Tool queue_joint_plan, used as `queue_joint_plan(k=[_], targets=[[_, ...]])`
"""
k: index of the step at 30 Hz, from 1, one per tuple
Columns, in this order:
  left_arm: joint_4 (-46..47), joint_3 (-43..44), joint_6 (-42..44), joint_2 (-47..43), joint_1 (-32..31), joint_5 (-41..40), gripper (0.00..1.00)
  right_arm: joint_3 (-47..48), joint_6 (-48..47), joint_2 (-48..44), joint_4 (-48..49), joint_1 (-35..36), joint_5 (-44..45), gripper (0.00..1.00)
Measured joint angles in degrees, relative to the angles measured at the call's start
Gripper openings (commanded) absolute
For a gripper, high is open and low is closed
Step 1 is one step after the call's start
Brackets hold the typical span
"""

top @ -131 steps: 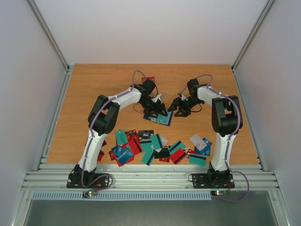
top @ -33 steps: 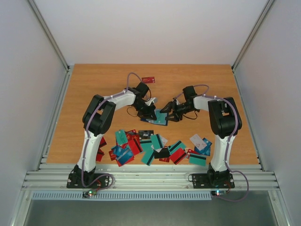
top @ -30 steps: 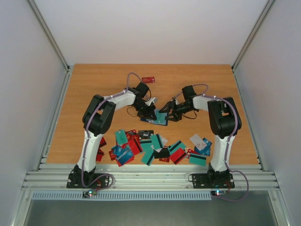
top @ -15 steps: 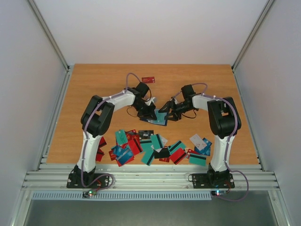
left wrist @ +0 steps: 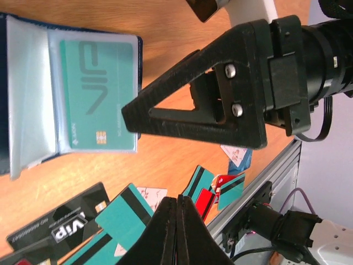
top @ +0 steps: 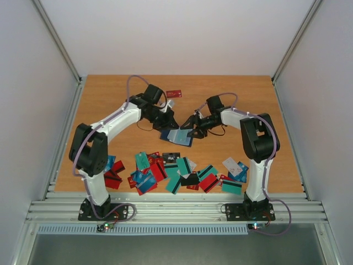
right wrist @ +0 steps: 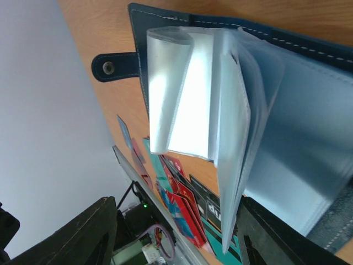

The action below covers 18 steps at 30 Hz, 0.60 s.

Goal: Put the credit cards into the card holder

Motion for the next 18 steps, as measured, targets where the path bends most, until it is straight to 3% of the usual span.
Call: queue_joint_plan(k=[18], targets=[[-0.2,-13.8,-3.3,-15.0,3.8,-5.8,0.03,12.9,0.8,6.6,-2.6,4.5,0.0,0.61]])
